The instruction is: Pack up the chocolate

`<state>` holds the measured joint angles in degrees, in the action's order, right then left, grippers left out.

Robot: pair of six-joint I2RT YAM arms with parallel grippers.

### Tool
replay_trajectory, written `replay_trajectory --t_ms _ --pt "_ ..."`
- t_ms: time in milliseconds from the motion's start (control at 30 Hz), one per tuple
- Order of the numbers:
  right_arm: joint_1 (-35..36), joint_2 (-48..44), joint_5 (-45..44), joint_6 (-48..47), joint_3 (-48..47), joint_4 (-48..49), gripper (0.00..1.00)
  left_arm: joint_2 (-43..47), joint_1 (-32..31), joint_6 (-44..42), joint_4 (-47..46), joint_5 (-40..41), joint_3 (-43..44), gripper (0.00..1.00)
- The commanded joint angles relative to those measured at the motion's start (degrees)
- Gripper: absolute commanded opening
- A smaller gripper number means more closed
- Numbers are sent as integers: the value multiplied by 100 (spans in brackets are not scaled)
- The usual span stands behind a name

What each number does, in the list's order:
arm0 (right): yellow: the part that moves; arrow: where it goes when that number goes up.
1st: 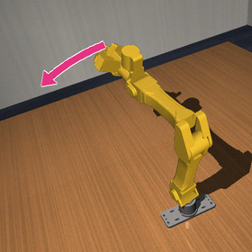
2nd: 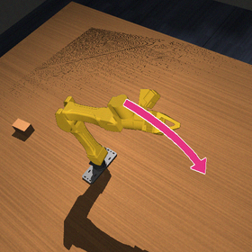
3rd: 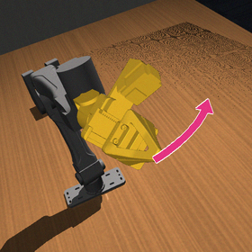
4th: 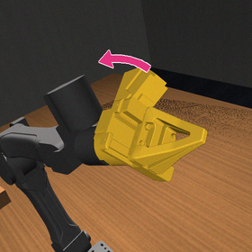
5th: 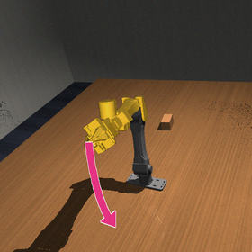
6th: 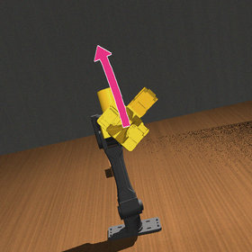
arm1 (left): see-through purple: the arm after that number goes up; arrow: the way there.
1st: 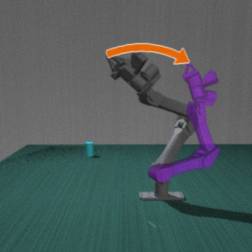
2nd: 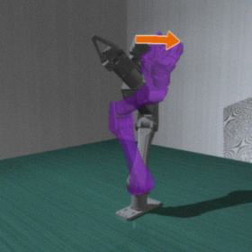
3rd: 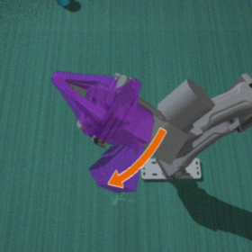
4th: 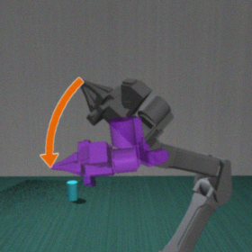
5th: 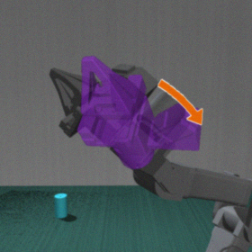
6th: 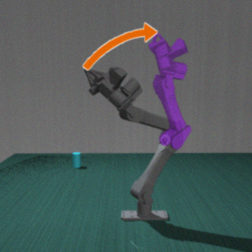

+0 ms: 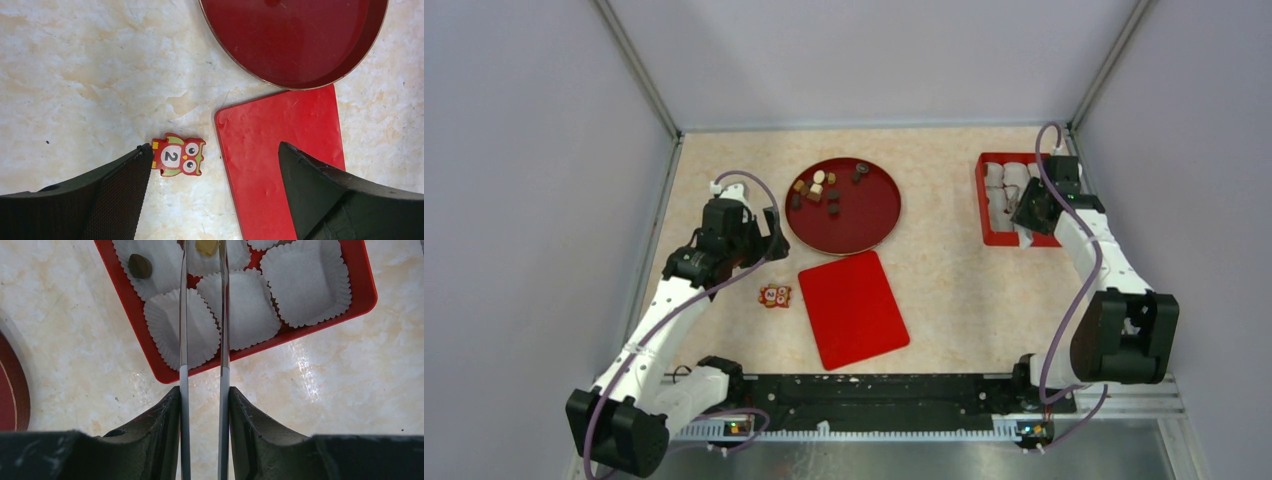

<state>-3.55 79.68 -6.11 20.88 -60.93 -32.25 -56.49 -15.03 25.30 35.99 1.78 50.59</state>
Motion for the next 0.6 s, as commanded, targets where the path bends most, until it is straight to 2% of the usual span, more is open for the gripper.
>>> replay_trajectory --t_ms 0,300,400,567 --pt "-40 -173 -2 59 -359 230 35 132 26 -95 -189 22 146 99" --pt "136 -848 95 -82 -1024 -200 33 62 26 -82 -227 -14 160 99" --pt "747 -828 -302 -226 -1391 -490 33 32 26 -41 -269 -59 171 99" --pt "2017 -692 -394 -155 -1643 -539 32 -2 28 48 -296 -70 166 99"
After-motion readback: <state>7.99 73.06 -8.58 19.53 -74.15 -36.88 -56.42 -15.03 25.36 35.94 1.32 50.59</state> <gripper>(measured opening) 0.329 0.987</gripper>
